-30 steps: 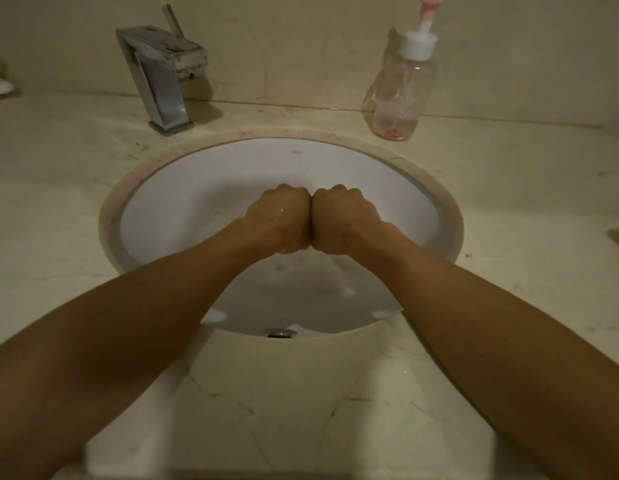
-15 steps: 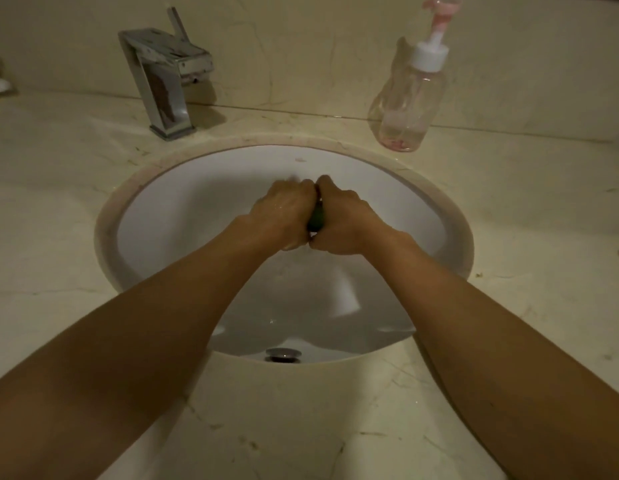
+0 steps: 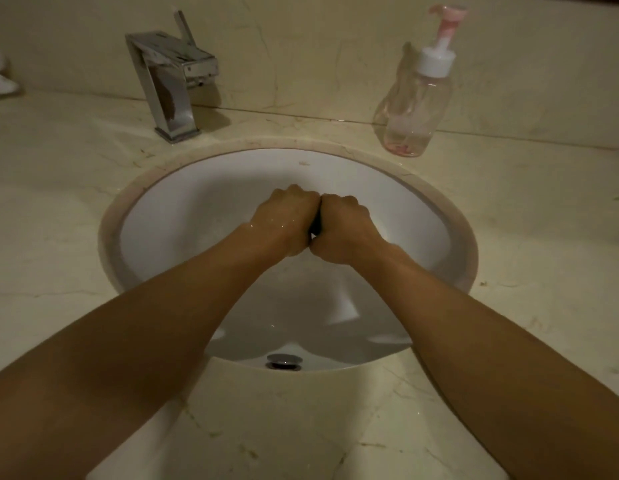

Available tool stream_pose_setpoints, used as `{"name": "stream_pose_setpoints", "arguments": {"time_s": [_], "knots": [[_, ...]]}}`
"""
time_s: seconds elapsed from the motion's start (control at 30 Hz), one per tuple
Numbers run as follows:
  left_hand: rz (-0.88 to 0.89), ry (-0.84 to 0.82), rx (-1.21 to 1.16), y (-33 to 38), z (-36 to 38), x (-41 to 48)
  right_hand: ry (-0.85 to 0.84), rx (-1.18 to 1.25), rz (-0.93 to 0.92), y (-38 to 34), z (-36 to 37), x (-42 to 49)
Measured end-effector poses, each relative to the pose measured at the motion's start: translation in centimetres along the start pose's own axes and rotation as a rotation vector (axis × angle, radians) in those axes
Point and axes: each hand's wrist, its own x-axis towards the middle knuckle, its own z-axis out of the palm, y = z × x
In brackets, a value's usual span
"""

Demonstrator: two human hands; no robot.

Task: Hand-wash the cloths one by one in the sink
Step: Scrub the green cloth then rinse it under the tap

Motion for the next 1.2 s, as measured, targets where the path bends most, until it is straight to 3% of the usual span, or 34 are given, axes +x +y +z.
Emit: {"name": "stream_pose_setpoints", "arguments": {"time_s": [0.13,0.47,0.53,0.67,0.73,0.8,0.9,0.97,1.03,1.2], "knots": [[-0.033,-0.087,0.061,0.1,-0.1,-0.3,0.006,-0.123,0.013,-0.4,0.5,-0.2],[0.037,0.006,-0.132,-0.8,-0.3,-0.8,0.084,-0.113,0.052,-0.8,-0.1,-0.5],[0.018,0.065,-0.34,-1.0,-0.6,-0.5,0.17,-0.001,0.123,-0.5,-0.3,-0.3],[0.003,0.063,-1.173,-2.1,-2.0,-1.2,0.298,0.419,0.294,1.5,-1.0,0.2],[-0.058,0.013,-1.493,-2.3,-2.6,-1.4,0.29,0.57,0.257,1.4,-1.0,0.5],[-0.141,0.01,-1.619,-2.2,-2.9,-1.2,0.187,0.667,0.085,0.0,-1.3,0.4],[-0.285,0.152,-1.512,-3.2,-3.5,-0.8,-0.123,0.756,-0.124,-2.2,-2.5,0.4],[-0.301,0.218,-1.431,-5.3,-4.1,-1.1,-0.211,0.618,-0.102,-2.6,-3.7,1.3],[-0.316,0.261,-1.432,-8.3,-5.1,-1.8,-0.123,0.52,-0.051,-2.4,-5.5,2.8],[-0.433,0.433,-1.314,-15.8,-9.3,-2.6,0.103,0.64,-0.076,-4.6,-10.0,7.3]]}}
